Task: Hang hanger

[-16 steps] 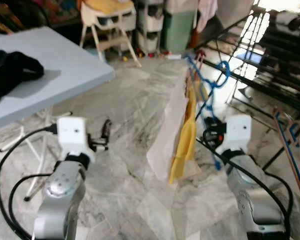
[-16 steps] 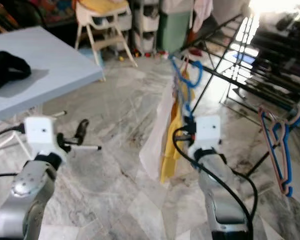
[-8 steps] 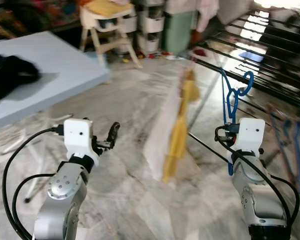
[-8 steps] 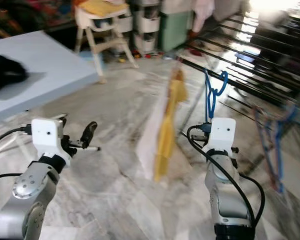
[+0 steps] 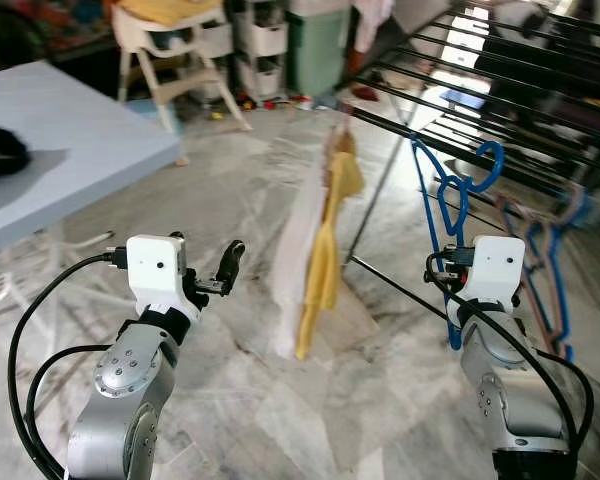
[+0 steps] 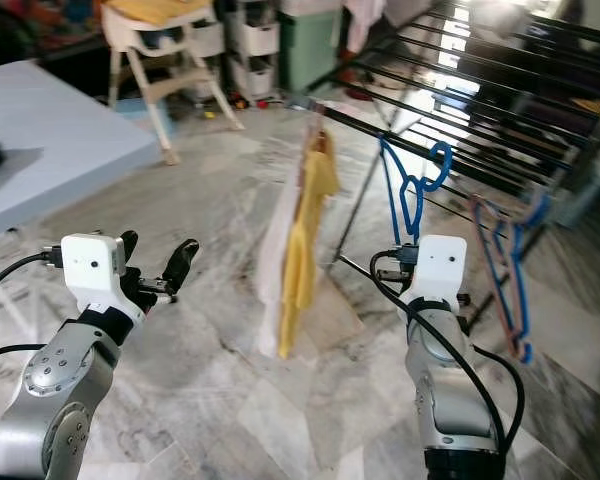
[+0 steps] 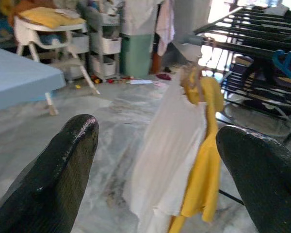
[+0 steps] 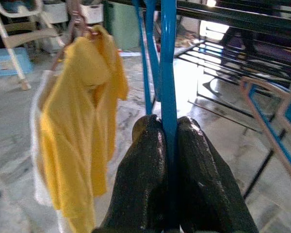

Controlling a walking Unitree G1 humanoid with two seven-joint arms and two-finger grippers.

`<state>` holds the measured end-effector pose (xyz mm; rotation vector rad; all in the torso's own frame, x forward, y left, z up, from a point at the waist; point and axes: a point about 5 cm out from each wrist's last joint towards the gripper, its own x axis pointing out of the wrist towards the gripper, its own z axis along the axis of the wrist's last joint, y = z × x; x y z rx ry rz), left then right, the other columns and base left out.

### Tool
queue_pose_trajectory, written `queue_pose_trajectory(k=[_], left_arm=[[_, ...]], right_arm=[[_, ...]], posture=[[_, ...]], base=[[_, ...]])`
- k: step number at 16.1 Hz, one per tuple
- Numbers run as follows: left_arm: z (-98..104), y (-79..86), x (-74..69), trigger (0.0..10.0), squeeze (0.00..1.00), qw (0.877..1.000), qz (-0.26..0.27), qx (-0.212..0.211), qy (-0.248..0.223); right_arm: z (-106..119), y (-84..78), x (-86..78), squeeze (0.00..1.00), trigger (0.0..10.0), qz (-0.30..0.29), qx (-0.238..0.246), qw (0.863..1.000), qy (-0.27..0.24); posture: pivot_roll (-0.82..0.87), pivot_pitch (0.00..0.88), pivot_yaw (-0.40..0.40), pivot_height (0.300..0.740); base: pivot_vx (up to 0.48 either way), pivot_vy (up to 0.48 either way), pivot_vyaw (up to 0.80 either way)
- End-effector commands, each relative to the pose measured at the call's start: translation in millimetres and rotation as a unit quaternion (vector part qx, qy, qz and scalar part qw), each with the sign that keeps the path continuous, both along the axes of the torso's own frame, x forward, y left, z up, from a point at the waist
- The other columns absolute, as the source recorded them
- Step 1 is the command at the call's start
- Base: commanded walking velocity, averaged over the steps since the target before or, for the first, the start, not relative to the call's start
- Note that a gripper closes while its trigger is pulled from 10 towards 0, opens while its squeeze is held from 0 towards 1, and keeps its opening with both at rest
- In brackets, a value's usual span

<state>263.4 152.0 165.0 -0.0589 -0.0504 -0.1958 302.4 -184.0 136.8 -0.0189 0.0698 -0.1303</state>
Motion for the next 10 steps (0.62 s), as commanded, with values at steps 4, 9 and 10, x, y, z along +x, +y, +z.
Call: queue_pose_trajectory(k=[4,9,10], left_arm=[[-3.1,0.0,-0.4,10.0,0.00,1.000,-0.007,0.002,0.005],[-4.0,-0.3,-1.1,10.0,0.00,1.000,-0.006,0.001,0.007],[-4.3,-0.3,-1.2,10.0,0.00,1.000,-0.006,0.000,0.008]], right_arm=[[-2.7,-2.6,-1.5,0.00,10.0,-0.003,0.002,1.000,0.008],[-4.8,-0.5,-2.9,0.00,10.0,0.007,0.006,1.000,0.011],[-5.1,-0.1,-3.1,0.00,10.0,0.009,0.006,1.000,0.012]], posture=[[-0.01,0.036,-0.006,0.740],[-0.01,0.040,-0.007,0.740],[-0.01,0.040,-0.007,0.740]], base=[[0.335,0.000,-0.40],[0.340,0.000,-0.31],[0.326,0.000,0.00]])
